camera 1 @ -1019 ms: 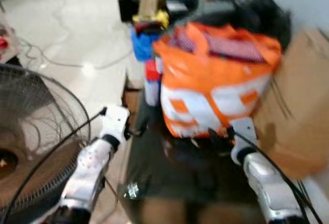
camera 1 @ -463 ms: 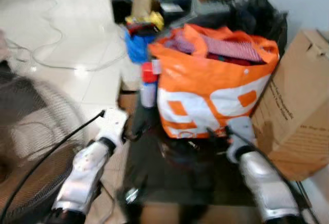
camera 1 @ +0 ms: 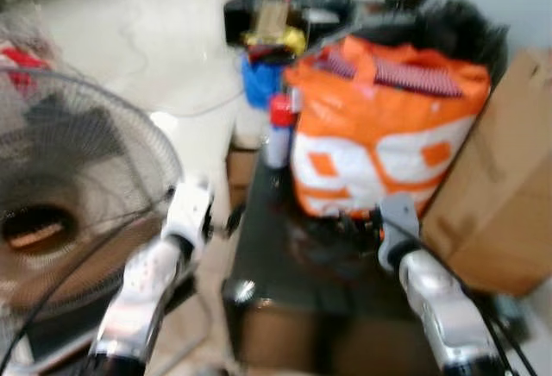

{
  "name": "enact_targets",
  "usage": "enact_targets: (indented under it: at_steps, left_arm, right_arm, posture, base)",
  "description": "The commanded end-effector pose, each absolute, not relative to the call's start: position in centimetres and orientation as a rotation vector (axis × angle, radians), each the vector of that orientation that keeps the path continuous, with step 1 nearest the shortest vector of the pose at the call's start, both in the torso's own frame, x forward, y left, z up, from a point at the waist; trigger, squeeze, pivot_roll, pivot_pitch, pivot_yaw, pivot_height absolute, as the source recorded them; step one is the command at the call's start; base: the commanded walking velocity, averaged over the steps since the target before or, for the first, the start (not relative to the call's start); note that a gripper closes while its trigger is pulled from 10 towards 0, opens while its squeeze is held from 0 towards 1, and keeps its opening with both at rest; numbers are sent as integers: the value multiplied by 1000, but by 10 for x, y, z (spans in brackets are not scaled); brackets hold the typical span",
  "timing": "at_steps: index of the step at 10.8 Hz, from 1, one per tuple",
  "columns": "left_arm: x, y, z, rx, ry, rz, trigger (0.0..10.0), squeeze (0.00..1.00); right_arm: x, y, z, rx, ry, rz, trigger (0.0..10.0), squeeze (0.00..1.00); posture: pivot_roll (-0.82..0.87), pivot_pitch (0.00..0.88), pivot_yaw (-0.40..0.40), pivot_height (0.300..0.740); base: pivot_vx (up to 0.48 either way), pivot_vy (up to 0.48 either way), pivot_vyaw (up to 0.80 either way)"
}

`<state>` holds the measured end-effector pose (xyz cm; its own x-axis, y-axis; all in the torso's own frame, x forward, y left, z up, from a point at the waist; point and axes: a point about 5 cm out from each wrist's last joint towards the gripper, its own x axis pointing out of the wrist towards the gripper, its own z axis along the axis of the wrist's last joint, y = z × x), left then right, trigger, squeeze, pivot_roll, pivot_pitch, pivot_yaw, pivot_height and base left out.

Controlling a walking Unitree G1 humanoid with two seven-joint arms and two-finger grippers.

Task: Hang keys on a hook

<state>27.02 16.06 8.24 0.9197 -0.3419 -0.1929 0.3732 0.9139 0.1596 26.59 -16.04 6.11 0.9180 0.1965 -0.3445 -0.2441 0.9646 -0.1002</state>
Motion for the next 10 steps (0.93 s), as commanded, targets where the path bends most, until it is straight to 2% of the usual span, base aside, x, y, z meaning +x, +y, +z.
enact_targets:
  at_steps: [1, 3, 6, 7, 8, 10]
  left_arm:
    - [274, 161, 88, 193, 140, -353, 10000, 529]
    - [277, 160, 91, 165, 121, -345, 10000, 541]
    - [278, 160, 91, 159, 122, -348, 10000, 545]
    - [279, 160, 91, 162, 122, -353, 10000, 549]
    - [279, 160, 91, 163, 122, -353, 10000, 541]
    - [276, 160, 88, 177, 134, -346, 10000, 529]
  right_arm:
    - [266, -160, 60, -154, 349, 237, 10000, 0]
    - [268, -160, 63, -164, 343, 244, 10000, 0]
    - [267, -159, 63, -162, 347, 247, 10000, 0]
    - [267, -158, 62, -154, 349, 244, 10000, 0]
    - [267, -159, 62, -162, 346, 240, 10000, 0]
    - [267, -159, 61, -173, 350, 246, 10000, 0]
  posture:
    - [-81, 0, -34, 732]
    - [-88, 0, -40, 732]
    - [-94, 0, -30, 732]
    - [-93, 0, -27, 732]
    - [-92, 0, -29, 732]
    - [-85, 0, -39, 732]
  base:
    - [0, 0, 0]
    - [0, 0, 0]
    - [298, 0, 0]
    - [307, 0, -800]
    - [311, 0, 0]
    - [0, 0, 0]
